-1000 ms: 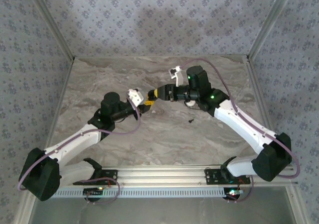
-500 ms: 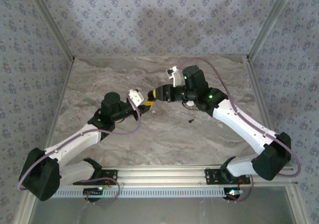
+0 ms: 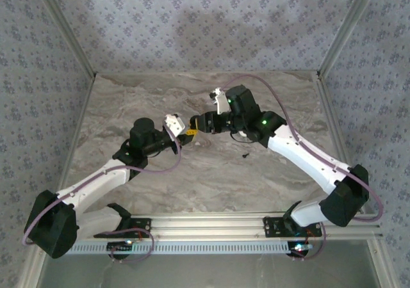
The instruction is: Insert the wireless bluetooth earbuds into the charging case
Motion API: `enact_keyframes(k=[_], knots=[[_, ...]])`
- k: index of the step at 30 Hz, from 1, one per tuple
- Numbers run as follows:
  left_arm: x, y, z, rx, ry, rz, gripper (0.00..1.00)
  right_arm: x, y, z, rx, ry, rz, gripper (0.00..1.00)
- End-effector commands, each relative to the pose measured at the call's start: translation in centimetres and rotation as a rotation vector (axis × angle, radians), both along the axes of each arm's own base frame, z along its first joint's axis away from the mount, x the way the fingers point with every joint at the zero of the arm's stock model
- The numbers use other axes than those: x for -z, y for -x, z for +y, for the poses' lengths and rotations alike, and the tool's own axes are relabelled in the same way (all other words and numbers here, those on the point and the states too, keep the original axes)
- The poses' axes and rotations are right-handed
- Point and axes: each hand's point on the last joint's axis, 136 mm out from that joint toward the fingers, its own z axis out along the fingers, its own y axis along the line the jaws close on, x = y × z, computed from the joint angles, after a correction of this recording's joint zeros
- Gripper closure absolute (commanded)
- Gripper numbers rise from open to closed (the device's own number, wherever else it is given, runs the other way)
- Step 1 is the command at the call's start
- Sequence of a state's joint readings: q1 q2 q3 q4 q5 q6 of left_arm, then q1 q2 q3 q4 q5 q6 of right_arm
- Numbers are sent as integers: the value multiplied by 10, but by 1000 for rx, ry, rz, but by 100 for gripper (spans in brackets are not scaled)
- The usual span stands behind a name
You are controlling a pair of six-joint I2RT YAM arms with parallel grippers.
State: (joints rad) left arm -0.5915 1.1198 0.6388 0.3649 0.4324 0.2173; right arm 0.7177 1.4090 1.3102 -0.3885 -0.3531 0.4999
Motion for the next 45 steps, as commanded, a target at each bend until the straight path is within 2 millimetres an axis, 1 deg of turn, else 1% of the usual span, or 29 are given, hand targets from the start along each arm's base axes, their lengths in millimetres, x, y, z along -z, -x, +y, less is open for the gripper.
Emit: enact_keyframes(k=[1, 9, 19, 25, 30, 36, 43, 45], knots=[[-26, 2, -2, 10, 34, -58, 86, -6, -4, 1, 4, 24, -30, 63], [-27, 3, -2, 14, 35, -55, 86, -3, -8, 6, -3, 42, -35, 69], [-28, 5, -2, 20, 34, -51, 86, 3, -3, 7, -33, 62, -28, 77], [-28, 9, -6, 57, 35, -40, 86, 0, 6, 9, -147, 70, -106, 81], [-29, 17, -10, 106, 46, -24, 86, 2, 20, 10, -294, 82, -175, 82], [-34, 27, -13, 176, 68, 4, 86, 3, 33, 2, -454, 90, -254, 83], [-41, 38, -20, 264, 84, 28, 86, 1, 40, -7, -563, 110, -335, 82], [-43, 39, -21, 279, 88, 36, 86, 6, 41, -9, -586, 136, -330, 82]])
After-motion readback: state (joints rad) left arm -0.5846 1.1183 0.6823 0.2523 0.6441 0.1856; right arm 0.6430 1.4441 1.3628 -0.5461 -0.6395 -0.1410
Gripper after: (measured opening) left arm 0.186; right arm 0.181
